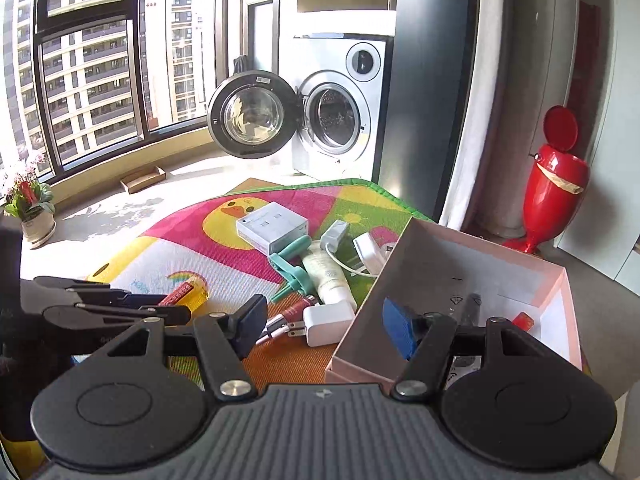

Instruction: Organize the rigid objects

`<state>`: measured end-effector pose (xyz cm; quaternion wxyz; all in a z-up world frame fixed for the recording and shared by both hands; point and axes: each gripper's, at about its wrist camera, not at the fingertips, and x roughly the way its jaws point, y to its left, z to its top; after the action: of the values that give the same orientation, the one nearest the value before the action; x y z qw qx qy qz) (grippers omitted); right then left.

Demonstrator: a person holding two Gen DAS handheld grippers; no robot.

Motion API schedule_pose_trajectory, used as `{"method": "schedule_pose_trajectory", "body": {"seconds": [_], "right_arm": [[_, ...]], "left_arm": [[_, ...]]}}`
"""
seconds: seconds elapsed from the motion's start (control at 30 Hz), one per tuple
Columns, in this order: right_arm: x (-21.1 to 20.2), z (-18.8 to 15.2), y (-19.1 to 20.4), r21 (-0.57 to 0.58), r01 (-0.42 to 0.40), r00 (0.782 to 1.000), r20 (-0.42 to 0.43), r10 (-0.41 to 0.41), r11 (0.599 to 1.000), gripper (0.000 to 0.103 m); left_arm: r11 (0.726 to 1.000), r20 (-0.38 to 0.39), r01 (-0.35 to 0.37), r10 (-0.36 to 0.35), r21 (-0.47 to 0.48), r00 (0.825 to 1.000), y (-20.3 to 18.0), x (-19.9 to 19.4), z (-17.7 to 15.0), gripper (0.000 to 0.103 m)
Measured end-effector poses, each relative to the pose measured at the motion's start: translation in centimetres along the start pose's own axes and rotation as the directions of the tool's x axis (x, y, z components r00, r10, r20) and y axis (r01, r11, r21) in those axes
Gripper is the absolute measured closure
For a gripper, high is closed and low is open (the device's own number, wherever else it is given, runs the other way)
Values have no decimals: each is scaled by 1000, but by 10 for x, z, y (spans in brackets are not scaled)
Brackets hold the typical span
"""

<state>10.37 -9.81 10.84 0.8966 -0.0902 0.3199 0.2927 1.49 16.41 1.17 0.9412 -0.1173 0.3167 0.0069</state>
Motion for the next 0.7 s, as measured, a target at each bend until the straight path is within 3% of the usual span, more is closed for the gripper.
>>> {"method": "schedule_pose_trajectory", "body": {"seconds": [0.03,0.1,0.17,0.3,0.47,0.57,0.63,0.7], "right_arm": [[13,13,-2,24,-10,1000,-25,11,1000,43],[45,41,-9,73,-23,996,-87,29,997,62],[71,60,-11,107,-14,992,-122,27,994,68],[131,85,-12,140,46,979,-201,-17,989,68],[196,87,-12,142,152,949,-298,-104,978,68],[208,80,-9,148,131,938,-340,-74,980,68],[205,74,-4,139,109,932,-360,-52,984,80],[190,69,2,113,81,935,-352,-36,990,83]], "left_arm": [[1000,16,21,-20,-11,1000,4,-1,-4,71],[998,39,51,-50,-37,998,10,0,-7,71],[996,52,69,-66,-50,996,13,0,-7,71],[994,61,94,-91,-56,994,13,1,-8,71],[988,65,124,-118,-90,991,20,2,-10,71],[984,63,137,-131,-112,989,24,2,-10,71],[983,64,139,-133,-116,989,24,2,-10,71],[983,64,142,-135,-120,989,24,2,-10,71]]}}
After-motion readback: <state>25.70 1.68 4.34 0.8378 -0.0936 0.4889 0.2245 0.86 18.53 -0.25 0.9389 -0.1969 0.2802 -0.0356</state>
